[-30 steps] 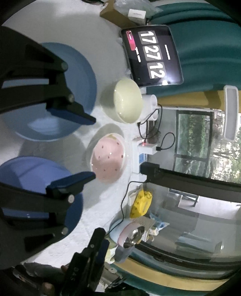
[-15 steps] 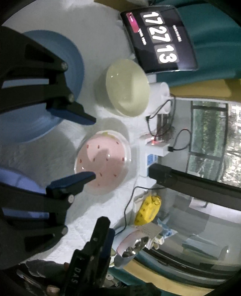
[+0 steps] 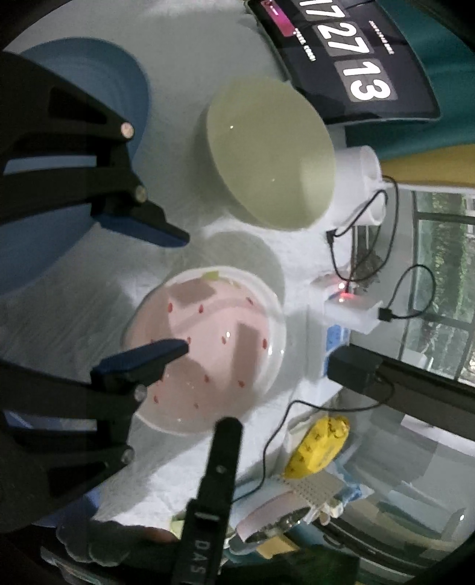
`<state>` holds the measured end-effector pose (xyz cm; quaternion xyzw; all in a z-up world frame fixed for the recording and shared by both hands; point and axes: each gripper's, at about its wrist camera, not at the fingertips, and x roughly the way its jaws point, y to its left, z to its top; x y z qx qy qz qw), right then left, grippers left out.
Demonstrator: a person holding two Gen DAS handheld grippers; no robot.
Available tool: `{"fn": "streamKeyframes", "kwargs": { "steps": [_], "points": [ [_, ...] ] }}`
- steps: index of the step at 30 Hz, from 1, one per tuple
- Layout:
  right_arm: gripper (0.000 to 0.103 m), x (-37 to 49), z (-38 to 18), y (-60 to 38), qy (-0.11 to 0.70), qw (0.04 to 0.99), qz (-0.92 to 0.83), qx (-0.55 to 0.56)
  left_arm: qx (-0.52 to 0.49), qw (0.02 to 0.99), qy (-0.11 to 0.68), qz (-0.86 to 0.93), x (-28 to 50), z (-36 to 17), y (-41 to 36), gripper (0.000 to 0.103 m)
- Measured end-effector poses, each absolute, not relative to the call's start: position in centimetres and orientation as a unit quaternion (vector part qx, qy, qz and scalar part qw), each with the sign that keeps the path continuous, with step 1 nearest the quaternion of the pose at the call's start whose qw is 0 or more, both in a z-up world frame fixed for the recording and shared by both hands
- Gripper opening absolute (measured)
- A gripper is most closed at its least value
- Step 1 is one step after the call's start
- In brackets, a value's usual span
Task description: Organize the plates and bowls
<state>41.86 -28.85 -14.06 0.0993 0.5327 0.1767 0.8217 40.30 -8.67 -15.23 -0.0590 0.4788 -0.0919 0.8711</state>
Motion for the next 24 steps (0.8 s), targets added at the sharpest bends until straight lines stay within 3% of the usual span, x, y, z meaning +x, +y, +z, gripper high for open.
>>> {"fn": "streamKeyframes", "kwargs": {
  "steps": [5, 11, 18, 24],
  "points": [
    [0.057, 43.5, -15.5, -28.6, 0.569, 0.793, 0.188, 0.11, -0.055, 0.865, 0.489, -0.093, 40.9, -16.2, -9.0, 0.053],
    [0.054, 44.7, -16.8, -27.6, 0.603, 0.763, 0.204, 0.112, -0.047, 0.864, 0.493, -0.094, 41.4, -16.3, -9.3, 0.04],
    [0.021, 45.2, -17.0, -26.8, 0.609, 0.761, 0.199, 0.1, -0.046, 0.861, 0.496, -0.102, 41.8, -16.5, -9.7, 0.033],
    [0.015, 44.6, -16.0, -25.8, 0.591, 0.784, 0.184, 0.05, -0.042, 0.866, 0.487, -0.111, 41.6, -16.2, -10.1, 0.03]
  ]
}}
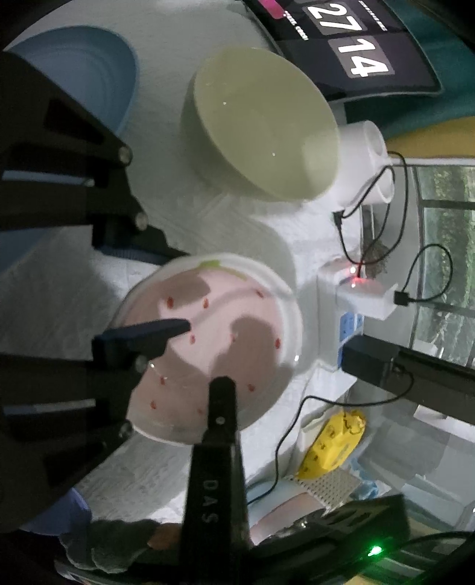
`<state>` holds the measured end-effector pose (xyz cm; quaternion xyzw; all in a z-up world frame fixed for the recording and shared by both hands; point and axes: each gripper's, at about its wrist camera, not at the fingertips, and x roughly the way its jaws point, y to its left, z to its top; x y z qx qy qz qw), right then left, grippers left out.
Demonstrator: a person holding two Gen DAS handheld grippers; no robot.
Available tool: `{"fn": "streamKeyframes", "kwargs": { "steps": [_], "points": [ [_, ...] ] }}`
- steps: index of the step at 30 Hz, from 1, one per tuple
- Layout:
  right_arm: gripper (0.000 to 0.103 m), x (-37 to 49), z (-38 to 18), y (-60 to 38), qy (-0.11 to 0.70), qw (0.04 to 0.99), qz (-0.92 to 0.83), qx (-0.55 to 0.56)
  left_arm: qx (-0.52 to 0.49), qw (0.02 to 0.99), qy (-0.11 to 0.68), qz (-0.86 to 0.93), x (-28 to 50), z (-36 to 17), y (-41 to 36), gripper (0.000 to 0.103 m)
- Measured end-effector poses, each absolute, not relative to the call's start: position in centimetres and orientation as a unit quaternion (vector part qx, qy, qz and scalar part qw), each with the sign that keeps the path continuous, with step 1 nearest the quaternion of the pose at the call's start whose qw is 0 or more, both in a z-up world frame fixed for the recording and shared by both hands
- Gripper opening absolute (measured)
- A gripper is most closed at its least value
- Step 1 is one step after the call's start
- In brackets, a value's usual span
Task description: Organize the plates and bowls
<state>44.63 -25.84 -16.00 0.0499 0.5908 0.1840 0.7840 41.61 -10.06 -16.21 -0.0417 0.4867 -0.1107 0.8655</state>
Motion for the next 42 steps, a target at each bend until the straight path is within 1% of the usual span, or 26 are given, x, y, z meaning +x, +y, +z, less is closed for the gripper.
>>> {"fn": "streamKeyframes", "kwargs": {
  "steps": [6, 19, 42],
  "points": [
    [0.012, 43.8, -14.7, -26.1, 0.566, 0.803, 0.182, 0.036, -0.03, 0.878, 0.465, -0.11, 40.9, -15.1, -10.1, 0.03],
    [0.012, 40.0, -9.6, -25.2, 0.501, 0.845, 0.186, 0.015, -0.022, 0.908, 0.405, -0.106, 37.9, -10.6, -9.0, 0.03],
    [0.012, 32.1, -4.5, -25.7, 0.455, 0.875, 0.167, 0.007, -0.025, 0.921, 0.368, -0.126, 31.0, -6.2, -9.8, 0.03]
  ]
}}
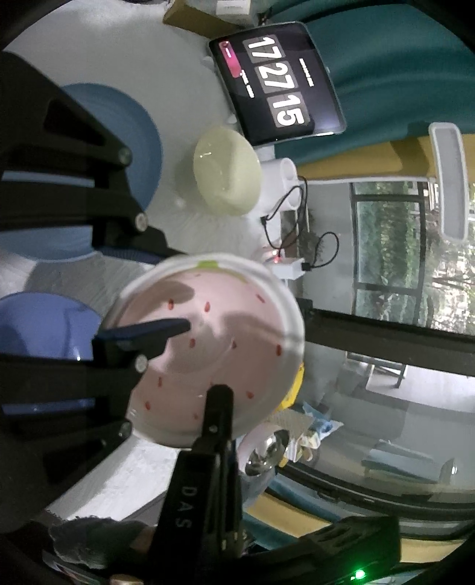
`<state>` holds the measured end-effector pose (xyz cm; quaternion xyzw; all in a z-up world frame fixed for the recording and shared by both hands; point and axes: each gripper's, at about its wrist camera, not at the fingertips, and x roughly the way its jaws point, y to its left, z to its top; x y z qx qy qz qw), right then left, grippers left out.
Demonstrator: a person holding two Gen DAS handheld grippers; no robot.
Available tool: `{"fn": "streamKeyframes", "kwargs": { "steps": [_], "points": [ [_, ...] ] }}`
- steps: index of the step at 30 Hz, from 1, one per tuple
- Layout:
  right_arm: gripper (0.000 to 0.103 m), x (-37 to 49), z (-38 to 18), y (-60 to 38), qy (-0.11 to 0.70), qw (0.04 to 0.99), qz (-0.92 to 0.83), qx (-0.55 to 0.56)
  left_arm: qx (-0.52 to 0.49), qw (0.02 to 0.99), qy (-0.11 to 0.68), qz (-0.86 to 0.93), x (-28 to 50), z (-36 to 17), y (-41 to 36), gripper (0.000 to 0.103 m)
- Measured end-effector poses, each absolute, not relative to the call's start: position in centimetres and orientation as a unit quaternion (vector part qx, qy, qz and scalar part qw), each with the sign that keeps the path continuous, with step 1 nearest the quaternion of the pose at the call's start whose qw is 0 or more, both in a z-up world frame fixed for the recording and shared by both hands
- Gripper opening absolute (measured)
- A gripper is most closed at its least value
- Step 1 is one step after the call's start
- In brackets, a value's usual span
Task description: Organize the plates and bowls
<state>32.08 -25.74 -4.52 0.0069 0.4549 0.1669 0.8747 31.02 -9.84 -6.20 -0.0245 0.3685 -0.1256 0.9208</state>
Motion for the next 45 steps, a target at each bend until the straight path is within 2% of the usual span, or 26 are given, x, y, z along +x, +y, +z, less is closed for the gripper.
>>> {"fn": "streamKeyframes", "kwargs": {
  "steps": [21, 45],
  "points": [
    [0.012, 25.8, -3.9, -26.3, 0.448, 0.877, 0.171, 0.014, -0.022, 0.925, 0.36, -0.124, 25.3, -5.4, -10.4, 0.03],
    [0.012, 23.1, -8.9, -28.1, 0.484, 0.859, 0.16, 0.044, -0.008, 0.905, 0.404, -0.135, 23.0, -9.6, -12.4, 0.03]
  ]
}}
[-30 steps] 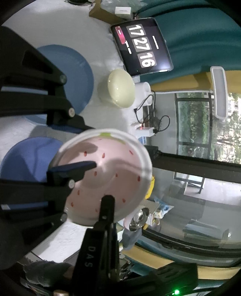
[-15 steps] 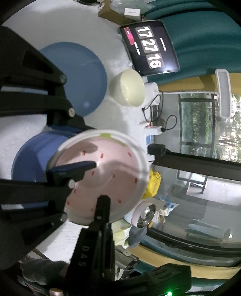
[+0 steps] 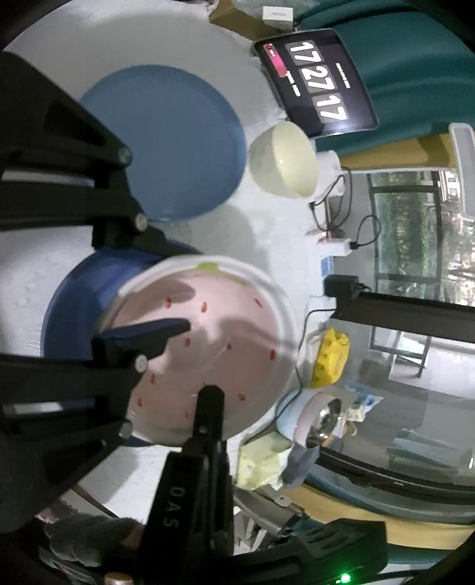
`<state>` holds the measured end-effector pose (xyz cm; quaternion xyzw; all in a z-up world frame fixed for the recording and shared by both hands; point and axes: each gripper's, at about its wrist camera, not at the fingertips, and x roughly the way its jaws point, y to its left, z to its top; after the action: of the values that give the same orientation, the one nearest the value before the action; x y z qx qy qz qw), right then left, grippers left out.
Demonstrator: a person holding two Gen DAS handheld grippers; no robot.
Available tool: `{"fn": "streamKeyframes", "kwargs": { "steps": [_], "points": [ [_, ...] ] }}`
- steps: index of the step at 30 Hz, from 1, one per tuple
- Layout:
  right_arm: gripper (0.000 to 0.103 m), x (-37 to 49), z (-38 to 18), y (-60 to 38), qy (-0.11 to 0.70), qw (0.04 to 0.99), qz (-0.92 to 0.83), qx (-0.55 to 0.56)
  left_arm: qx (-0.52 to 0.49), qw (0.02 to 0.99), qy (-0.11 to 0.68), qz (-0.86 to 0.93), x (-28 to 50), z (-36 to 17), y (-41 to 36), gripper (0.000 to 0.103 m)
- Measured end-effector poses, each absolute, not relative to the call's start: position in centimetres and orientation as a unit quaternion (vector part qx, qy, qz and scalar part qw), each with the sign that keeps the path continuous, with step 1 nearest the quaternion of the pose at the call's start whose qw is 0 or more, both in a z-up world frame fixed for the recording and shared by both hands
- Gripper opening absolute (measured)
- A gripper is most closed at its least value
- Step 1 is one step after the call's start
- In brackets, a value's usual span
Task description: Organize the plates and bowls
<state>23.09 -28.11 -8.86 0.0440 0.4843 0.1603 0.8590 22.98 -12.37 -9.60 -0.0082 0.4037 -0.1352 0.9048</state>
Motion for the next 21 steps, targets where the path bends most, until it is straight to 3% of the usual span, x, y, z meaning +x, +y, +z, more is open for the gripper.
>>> {"fn": "streamKeyframes", "kwargs": {
  "steps": [21],
  "points": [
    [0.013, 22.2, -12.3, -28.1, 0.508, 0.848, 0.149, 0.031, 0.034, 0.89, 0.436, -0.131, 22.4, -13.1, -13.8, 0.03]
  ]
}}
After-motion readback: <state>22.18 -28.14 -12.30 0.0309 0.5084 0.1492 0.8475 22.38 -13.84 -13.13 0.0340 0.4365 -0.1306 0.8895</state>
